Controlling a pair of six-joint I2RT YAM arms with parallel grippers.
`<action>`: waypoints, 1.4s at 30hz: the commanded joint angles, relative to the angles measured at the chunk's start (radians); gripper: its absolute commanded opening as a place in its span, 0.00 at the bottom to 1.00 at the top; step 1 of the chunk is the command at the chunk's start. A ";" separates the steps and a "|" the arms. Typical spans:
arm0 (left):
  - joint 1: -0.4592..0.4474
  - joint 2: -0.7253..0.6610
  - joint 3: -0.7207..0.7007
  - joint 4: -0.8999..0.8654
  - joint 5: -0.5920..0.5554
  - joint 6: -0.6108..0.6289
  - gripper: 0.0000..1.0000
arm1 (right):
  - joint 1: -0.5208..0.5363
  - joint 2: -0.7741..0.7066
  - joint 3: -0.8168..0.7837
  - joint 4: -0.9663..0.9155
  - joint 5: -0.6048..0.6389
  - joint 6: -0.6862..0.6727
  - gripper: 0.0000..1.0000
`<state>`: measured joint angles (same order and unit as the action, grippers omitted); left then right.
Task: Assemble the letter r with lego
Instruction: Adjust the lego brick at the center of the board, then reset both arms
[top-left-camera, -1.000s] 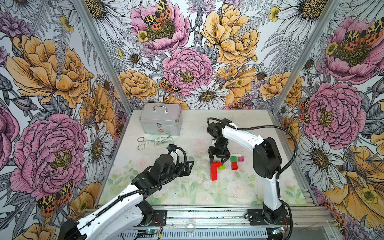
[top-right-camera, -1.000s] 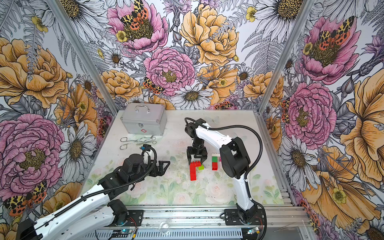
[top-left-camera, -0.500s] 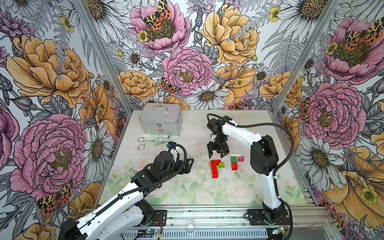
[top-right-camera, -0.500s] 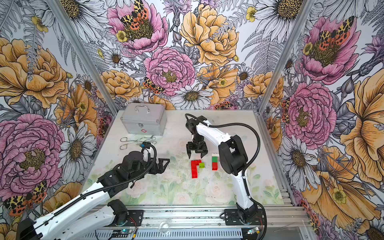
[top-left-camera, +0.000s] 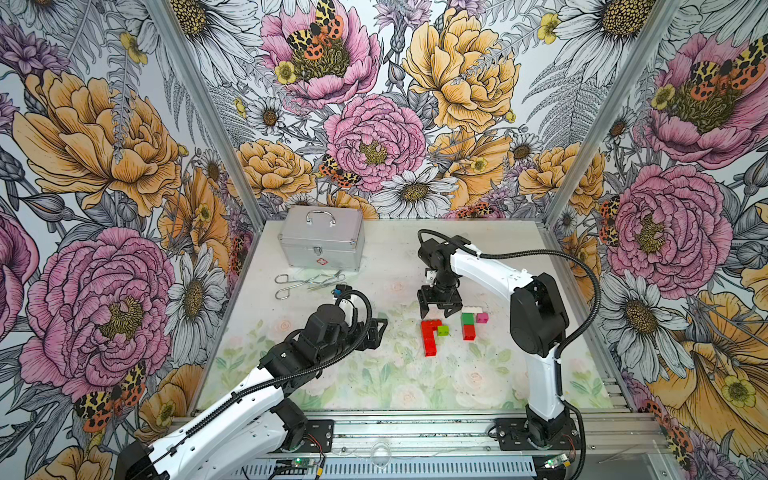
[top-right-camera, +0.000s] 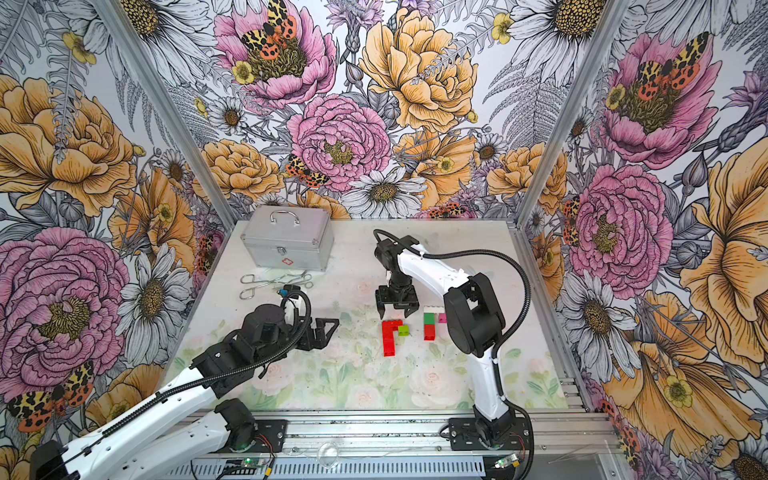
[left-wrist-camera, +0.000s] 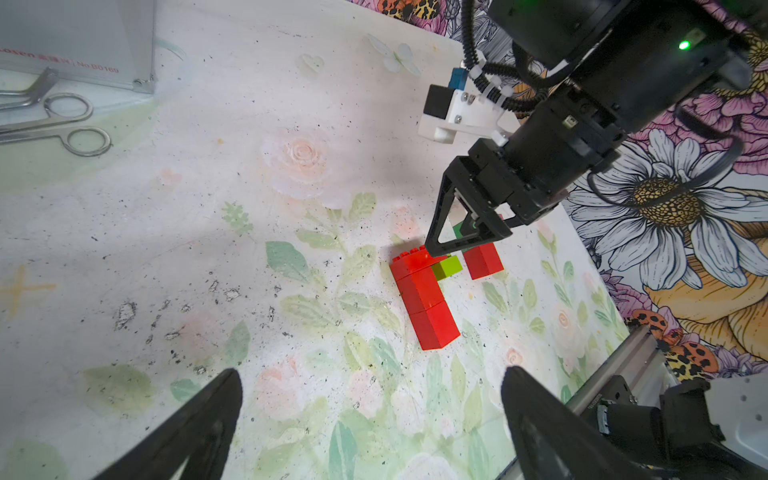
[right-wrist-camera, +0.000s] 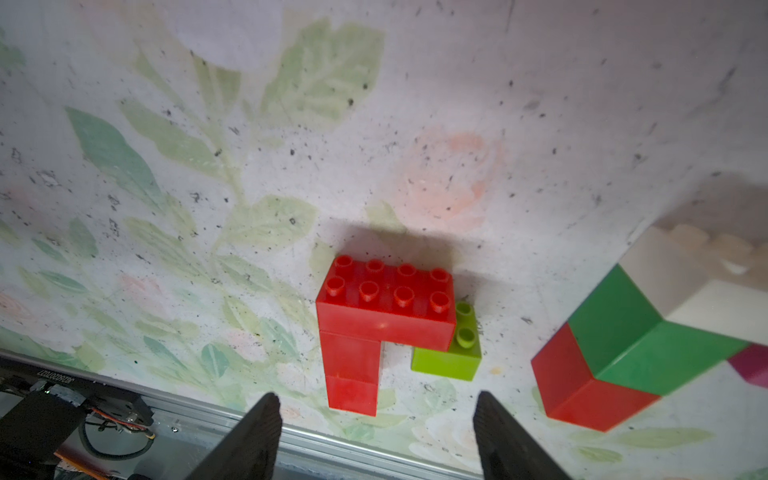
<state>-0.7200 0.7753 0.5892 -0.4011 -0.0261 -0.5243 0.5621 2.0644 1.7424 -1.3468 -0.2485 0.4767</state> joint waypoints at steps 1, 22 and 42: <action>-0.006 0.003 0.001 -0.010 -0.048 0.006 0.99 | -0.001 -0.042 0.000 0.039 0.092 -0.018 0.77; 0.174 0.274 0.036 0.220 -0.281 0.120 0.99 | -0.165 -0.377 -0.416 0.569 0.410 -0.001 0.90; 0.251 0.022 -0.216 0.506 -0.679 0.418 0.99 | -0.352 -0.728 -0.850 0.774 0.614 0.049 1.00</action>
<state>-0.4671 0.8551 0.3992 0.0399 -0.6315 -0.1524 0.2176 1.3720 0.9215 -0.6071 0.3767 0.4923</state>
